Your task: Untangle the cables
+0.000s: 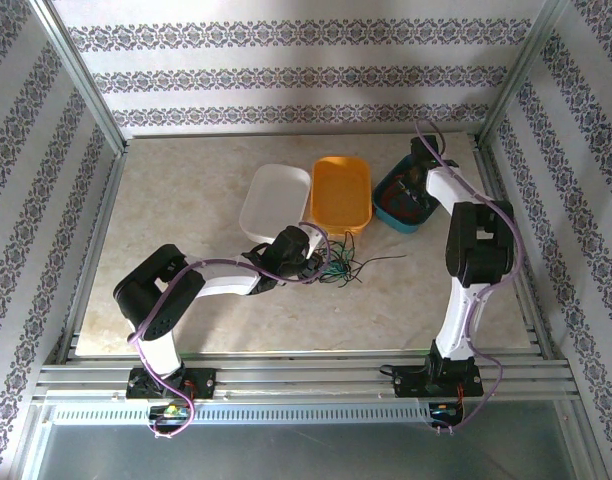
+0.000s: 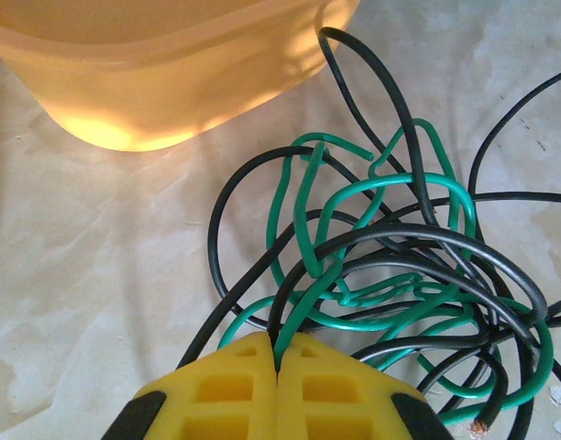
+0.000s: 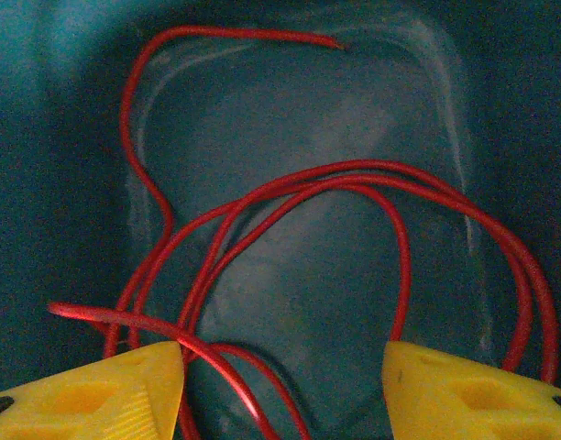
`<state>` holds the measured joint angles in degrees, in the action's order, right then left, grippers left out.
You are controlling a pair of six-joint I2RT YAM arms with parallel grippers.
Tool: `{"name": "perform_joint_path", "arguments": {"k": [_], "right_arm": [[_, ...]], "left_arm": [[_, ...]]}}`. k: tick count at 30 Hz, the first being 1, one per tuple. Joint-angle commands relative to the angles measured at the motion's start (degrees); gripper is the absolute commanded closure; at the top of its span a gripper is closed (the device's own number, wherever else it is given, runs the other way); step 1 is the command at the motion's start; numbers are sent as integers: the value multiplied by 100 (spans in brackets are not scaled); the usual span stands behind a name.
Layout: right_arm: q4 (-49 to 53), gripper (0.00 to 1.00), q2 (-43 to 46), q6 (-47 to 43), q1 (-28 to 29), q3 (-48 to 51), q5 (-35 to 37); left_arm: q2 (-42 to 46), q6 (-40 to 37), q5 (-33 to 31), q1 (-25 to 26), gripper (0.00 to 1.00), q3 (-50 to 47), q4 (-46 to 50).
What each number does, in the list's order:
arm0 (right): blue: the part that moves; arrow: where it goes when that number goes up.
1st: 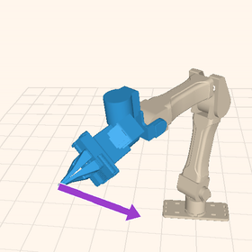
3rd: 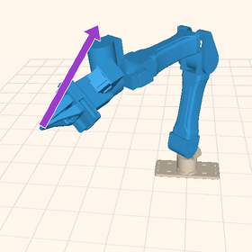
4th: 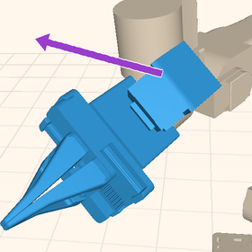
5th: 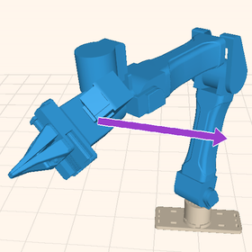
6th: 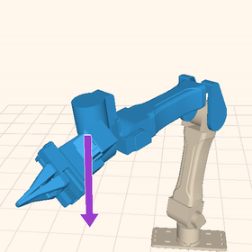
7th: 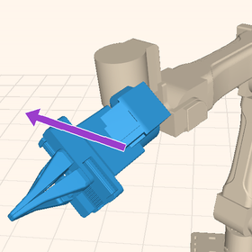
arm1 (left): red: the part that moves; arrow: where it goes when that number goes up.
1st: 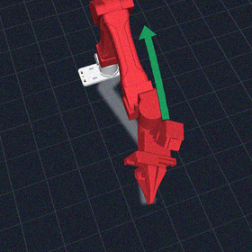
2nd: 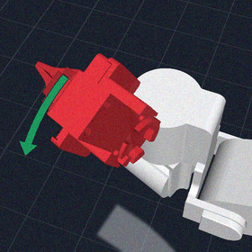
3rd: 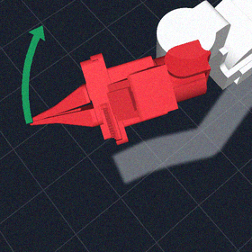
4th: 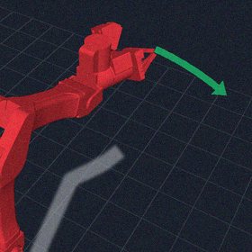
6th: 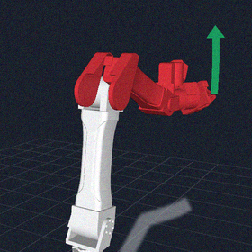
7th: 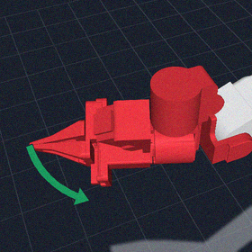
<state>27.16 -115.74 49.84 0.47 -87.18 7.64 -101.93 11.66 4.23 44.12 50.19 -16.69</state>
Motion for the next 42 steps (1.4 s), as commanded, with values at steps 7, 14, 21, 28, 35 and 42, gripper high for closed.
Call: {"name": "perform_joint_path", "arguments": {"k": [7, 14, 21, 28, 35, 42], "right_arm": [[-389, 39, 1192, -506, 121, 611, -5], [-661, 42, 2675, -1179, 837, 2004, -825], [-921, 45, 3509, -1601, 1969, 3431, -2015], [-1332, 51, 3161, -1426, 2273, 3527, -2021], [-1569, 58, 2481, -1341, 2326, 3245, -2109], [-1670, 80, 2096, -1258, 2335, 3198, -1996]], "left_arm": [[-8, 20, 8, -54, 100, 43, 87], [82, -19, 6, -61, 100, 19, 115], [108, -6, 1, -61, 100, -27, 61], [138, 20, -19, -57, 100, -81, -1], [204, 29, -84, -52, 100, -104, 38], [228, 39, -158, -52, 100, -124, 67]]}}
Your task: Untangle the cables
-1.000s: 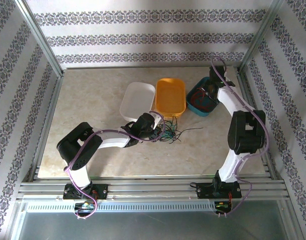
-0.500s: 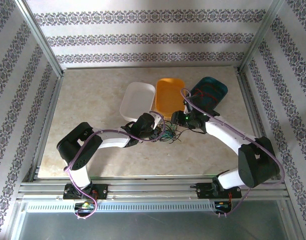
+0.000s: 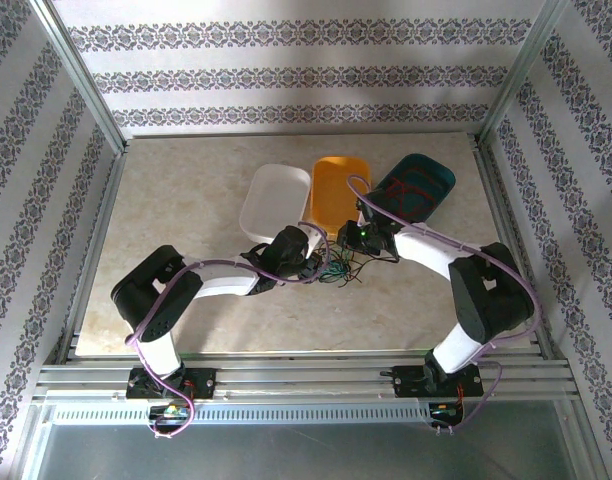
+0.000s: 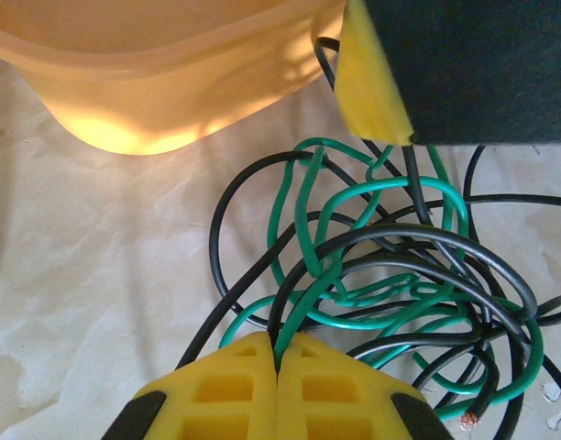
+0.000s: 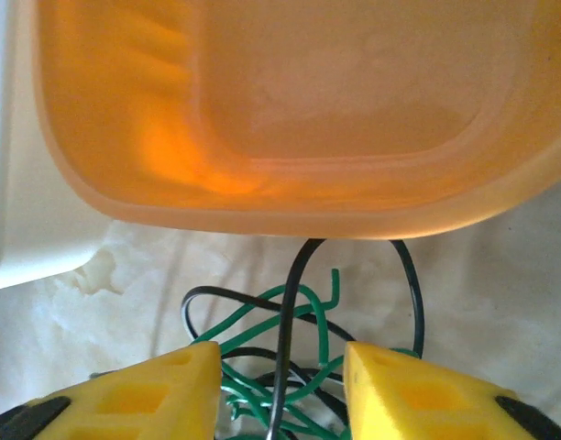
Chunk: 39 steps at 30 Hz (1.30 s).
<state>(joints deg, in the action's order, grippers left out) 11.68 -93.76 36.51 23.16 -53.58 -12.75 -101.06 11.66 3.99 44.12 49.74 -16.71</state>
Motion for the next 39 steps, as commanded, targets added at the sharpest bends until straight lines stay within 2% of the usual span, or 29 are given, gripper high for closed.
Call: {"name": "perform_joint_path", "arguments": {"k": [1, 3, 4, 9, 17, 20, 27, 35, 39], "right_arm": [[-122, 87, -108, 83, 66, -154, 83], [-107, 99, -62, 97, 62, -88, 135], [-98, 100, 4, 109, 65, -42, 167], [-140, 100, 730, 16, 84, 369, 306], [90, 100, 2005, -334, 113, 316, -861], [152, 100, 2432, -290, 40, 47, -995], [208, 100, 3086, -178, -284, -816, -455], [329, 100, 3657, -769, -449, -1541, 654], [120, 100, 3871, -879, -720, -1811, 821]], "left_arm": [[146, 43, -144, -52, 100, -78, 80], [139, 55, -170, -52, 100, -93, 87], [149, 61, -183, -52, 100, -103, 89], [227, 55, -323, -52, 100, -219, 53], [159, -9, -351, -52, 100, -213, 155], [82, -66, -320, -52, 100, -171, 235], [-35, -133, -250, -52, 100, -171, 304], [-43, -206, -284, -52, 100, -269, 404], [-25, -215, -335, -52, 100, -390, 406]]}}
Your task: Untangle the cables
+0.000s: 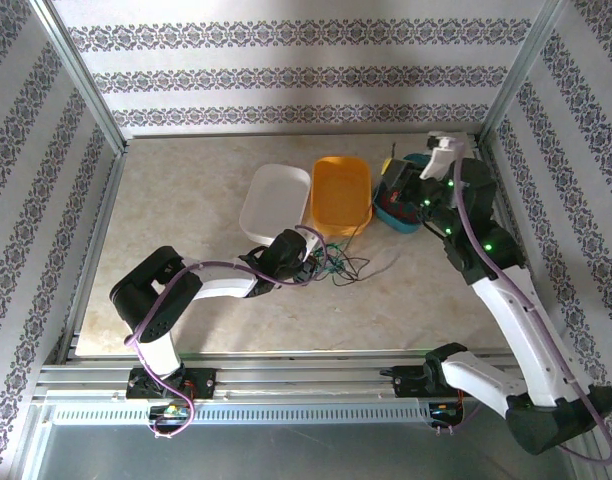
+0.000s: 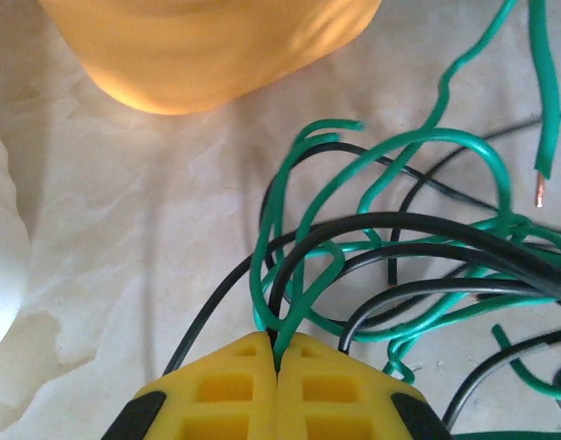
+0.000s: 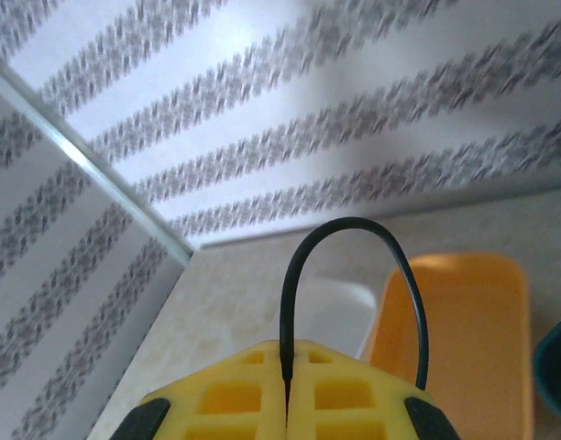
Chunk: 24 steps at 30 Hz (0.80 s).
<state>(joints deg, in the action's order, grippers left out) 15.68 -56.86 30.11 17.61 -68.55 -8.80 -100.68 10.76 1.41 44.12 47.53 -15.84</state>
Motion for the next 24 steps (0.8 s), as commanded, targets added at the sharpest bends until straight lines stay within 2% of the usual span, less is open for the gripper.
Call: {"name": "perform_joint_path", "arguments": {"k": [1, 8, 19, 24], "right_arm": [[-339, 100, 213, -238, -258, -384, 423], [-869, 100, 96, -137, -792, -1042, 32], [-1754, 100, -461, -318, -905, -2442, 99], [-1981, 100, -1066, -145, -934, -3301, -139]], "left_arm": [[-61, -132, -91, -48, 100, -189, 318], [-99, -127, -158, -52, 100, -305, 317], [-322, -84, -238, -52, 100, -375, 301], [-373, -49, -289, -52, 100, -418, 267]]}}
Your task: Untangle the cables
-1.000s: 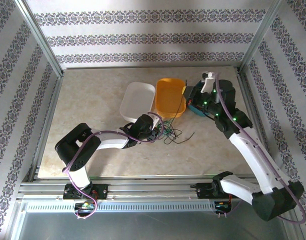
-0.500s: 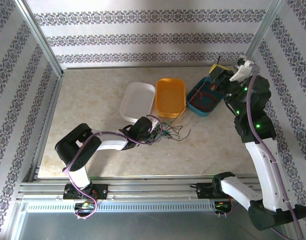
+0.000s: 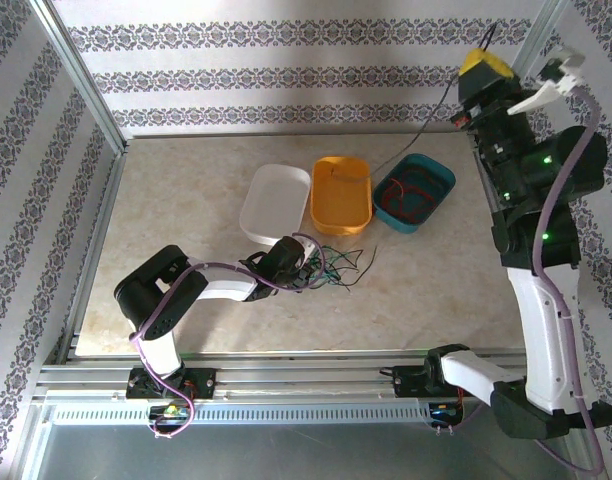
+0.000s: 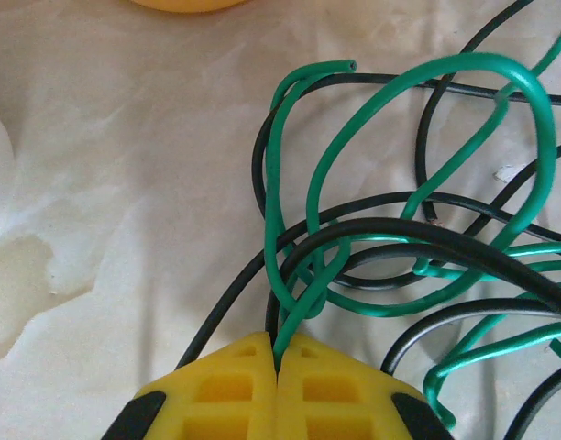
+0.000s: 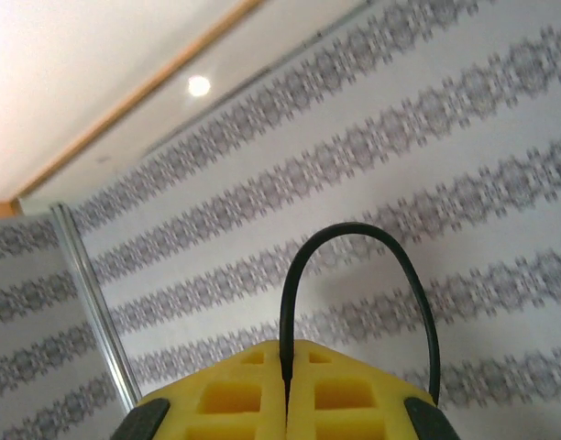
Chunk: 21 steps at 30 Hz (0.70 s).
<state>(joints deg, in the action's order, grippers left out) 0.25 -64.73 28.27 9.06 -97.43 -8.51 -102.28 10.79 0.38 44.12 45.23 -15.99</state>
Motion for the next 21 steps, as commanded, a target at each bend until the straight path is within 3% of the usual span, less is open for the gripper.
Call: {"name": "perform_joint_path", "arguments": {"k": [1, 9, 21], "right_arm": [[-403, 100, -461, 88, -88, -637, -258], [-20, 100, -1760, 526, -133, -1237, -618], [111, 100, -2211, 489, -43, -81, -513]], "left_arm": [[-205, -42, -196, -52, 100, -211, 265], [-103, -40, -232, -48, 100, -267, 210], [-29, -49, -251, -52, 100, -247, 197]]}}
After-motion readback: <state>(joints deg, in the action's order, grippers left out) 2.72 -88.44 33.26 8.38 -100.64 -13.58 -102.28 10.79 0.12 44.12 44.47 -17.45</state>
